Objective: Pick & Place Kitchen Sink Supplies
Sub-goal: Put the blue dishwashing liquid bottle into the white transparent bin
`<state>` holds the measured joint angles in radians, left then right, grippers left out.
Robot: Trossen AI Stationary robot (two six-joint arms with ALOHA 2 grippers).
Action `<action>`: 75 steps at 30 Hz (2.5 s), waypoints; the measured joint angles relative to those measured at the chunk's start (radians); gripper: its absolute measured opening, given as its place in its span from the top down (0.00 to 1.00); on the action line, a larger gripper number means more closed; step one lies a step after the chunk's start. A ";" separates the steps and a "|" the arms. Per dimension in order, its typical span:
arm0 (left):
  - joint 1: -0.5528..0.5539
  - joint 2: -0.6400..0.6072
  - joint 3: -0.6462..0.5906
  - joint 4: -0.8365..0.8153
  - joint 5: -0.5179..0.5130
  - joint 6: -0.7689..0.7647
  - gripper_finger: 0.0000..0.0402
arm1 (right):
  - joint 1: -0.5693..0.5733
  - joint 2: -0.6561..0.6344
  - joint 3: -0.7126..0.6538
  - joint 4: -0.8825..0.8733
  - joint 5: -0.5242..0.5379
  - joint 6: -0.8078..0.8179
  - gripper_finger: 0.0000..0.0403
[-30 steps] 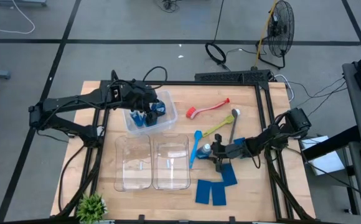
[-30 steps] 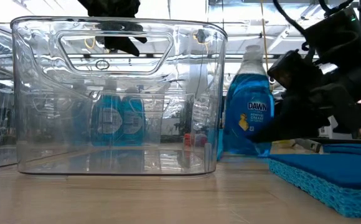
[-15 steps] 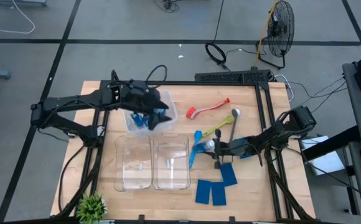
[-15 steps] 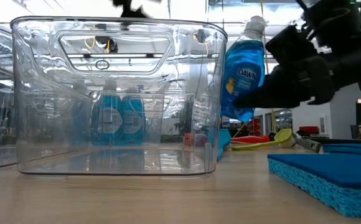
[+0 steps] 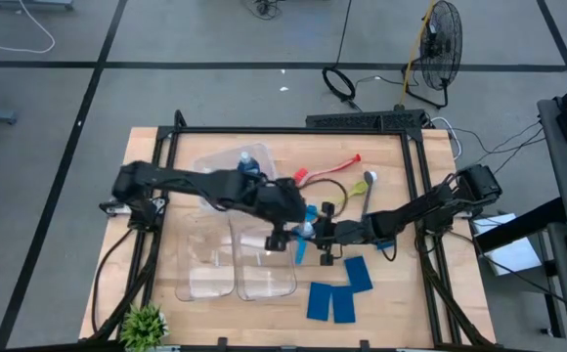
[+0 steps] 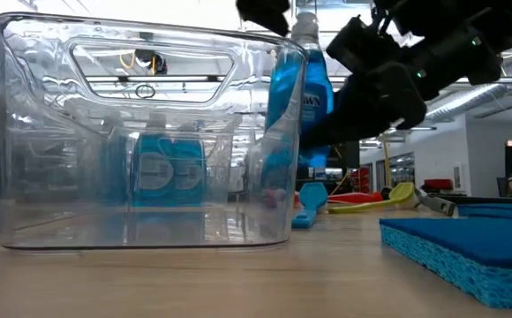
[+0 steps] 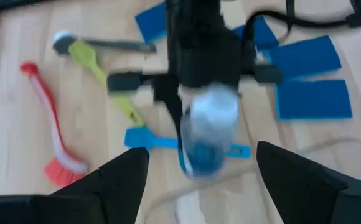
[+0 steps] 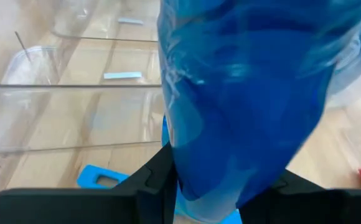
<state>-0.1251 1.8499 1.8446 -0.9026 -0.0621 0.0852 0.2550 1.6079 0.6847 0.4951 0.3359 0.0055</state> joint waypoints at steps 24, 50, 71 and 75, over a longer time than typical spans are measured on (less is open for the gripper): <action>-0.002 0.191 0.043 0.035 0.008 -0.038 0.44 | 0.000 0.001 0.011 -0.024 0.001 -0.029 0.74; 0.016 -0.110 0.101 -0.140 -0.237 -0.026 0.57 | 0.008 -0.050 0.012 -0.001 0.028 -0.002 0.29; 0.412 -0.163 -0.193 -0.212 -0.051 -0.107 0.57 | 0.029 -0.082 0.011 -0.070 0.027 -0.002 0.33; 0.437 -0.165 -0.295 -0.107 -0.010 -0.089 0.57 | 0.029 -0.083 0.011 -0.068 0.027 -0.002 0.34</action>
<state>0.3122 1.6852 1.5492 -1.0093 -0.0724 -0.0039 0.2836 1.5249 0.6956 0.4271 0.3631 0.0036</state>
